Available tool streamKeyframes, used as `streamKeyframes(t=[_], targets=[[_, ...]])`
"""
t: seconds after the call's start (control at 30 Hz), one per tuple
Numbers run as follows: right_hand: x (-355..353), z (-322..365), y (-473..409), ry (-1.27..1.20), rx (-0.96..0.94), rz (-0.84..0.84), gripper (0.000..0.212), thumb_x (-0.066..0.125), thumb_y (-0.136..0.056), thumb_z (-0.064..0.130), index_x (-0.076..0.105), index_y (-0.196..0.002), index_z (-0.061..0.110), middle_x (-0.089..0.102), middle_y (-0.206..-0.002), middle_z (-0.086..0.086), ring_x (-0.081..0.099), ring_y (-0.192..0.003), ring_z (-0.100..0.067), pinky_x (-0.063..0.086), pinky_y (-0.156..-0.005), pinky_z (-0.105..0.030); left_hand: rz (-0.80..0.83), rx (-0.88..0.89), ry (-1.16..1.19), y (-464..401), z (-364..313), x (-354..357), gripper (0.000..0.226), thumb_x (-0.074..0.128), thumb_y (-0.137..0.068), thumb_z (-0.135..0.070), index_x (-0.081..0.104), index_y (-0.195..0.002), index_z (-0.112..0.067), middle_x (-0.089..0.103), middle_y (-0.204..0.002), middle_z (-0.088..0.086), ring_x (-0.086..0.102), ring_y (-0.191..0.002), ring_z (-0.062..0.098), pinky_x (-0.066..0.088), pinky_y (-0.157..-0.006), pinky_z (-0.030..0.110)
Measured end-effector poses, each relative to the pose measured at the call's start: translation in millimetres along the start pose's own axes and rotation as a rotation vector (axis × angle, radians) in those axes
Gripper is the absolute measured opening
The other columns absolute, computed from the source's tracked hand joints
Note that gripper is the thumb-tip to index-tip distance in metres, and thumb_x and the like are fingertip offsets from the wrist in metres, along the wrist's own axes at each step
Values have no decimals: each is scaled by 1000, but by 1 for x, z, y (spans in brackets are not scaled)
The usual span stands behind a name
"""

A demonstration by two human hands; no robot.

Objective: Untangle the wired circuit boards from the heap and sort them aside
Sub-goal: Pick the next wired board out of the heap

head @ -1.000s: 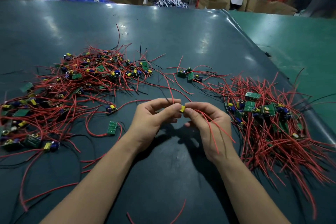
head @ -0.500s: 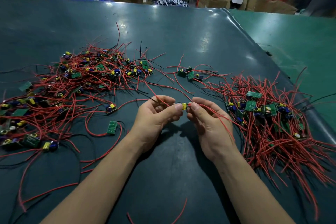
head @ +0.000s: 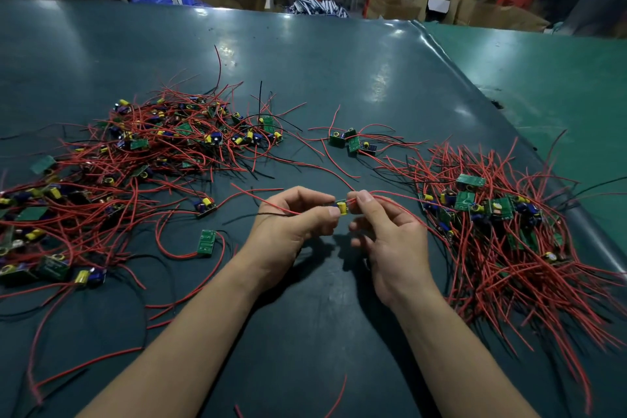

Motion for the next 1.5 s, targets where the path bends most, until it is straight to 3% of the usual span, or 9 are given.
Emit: streamKeyframes(t=[0.27, 0.47, 0.73, 0.97, 1.13, 1.2, 1.3, 1.43, 1.5], targets=[[-7, 8, -3, -70, -100, -51, 23, 64, -93, 18, 79, -77, 21, 67, -76, 3, 50, -52, -6, 37, -41, -17, 26, -17, 102, -3, -4, 1, 21, 74, -61, 7, 73, -64, -13, 63, -60, 4, 56, -52, 13, 49, -55, 22], [-13, 10, -10, -221, -31, -88, 23, 62, -93, 16, 75, -74, 15, 65, -70, 2, 46, -48, -7, 33, -38, -16, -24, -40, 120, -5, -7, -8, 12, 72, -60, -2, 70, -66, -12, 60, -61, 4, 53, -53, 14, 48, -59, 23], [-18, 10, -15, -164, 68, -6, 40, 58, -96, 25, 69, -58, 19, 52, -57, 5, 45, -47, -7, 32, -38, -17, -11, -65, 136, -6, -6, -10, 13, 66, -65, 0, 72, -65, -12, 61, -63, 7, 53, -53, 14, 49, -54, 22], [-28, 10, -20, -21, -114, -176, 28, 63, -95, 20, 75, -70, 14, 63, -67, 3, 45, -46, -6, 34, -37, -18, -25, -26, 93, -7, -7, -7, 16, 65, -67, 4, 70, -64, -10, 59, -59, 6, 51, -50, 15, 48, -53, 23], [-34, 12, -24, -37, -170, -300, 23, 67, -91, 16, 66, -69, 12, 59, -56, 8, 44, -40, -5, 34, -35, -18, -43, -13, 99, -7, -10, -9, 14, 68, -65, 8, 66, -68, -5, 58, -56, 5, 51, -50, 14, 47, -52, 22], [-35, 13, -24, -53, -169, -291, 21, 66, -92, 14, 68, -71, 13, 65, -64, 9, 47, -42, -5, 35, -36, -18, -61, -5, 90, -8, -12, -11, 10, 65, -68, 6, 64, -72, -3, 59, -56, 4, 51, -49, 14, 47, -52, 21], [-34, 12, -24, -32, -165, -282, 19, 63, -93, 6, 73, -79, 14, 74, -95, 4, 51, -44, -5, 39, -36, -18, -80, -4, 59, -9, -12, -12, 16, 57, -79, 14, 61, -75, -1, 60, -55, 3, 51, -49, 13, 47, -52, 21], [-35, 13, -24, 78, -209, -309, 11, 63, -93, 6, 74, -93, 7, 74, -94, 14, 52, -44, -4, 42, -38, -17, -67, -20, 17, -7, -13, -12, 16, 57, -81, 15, 62, -76, 0, 62, -58, 4, 53, -50, 13, 48, -53, 22], [-36, 14, -24, 74, -208, -310, 12, 62, -94, 7, 73, -92, 12, 74, -97, 5, 53, -44, -5, 43, -39, -19, -53, -33, 5, -6, -14, -12, 14, 58, -82, 13, 62, -78, 0, 63, -60, 4, 54, -51, 13, 49, -54, 22]])
Point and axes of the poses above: each hand's wrist, its own y-axis away from the middle knuckle, its own x-axis out of the palm, z = x × y, the point moved 2 cm from there along -y, towards the middle knuckle
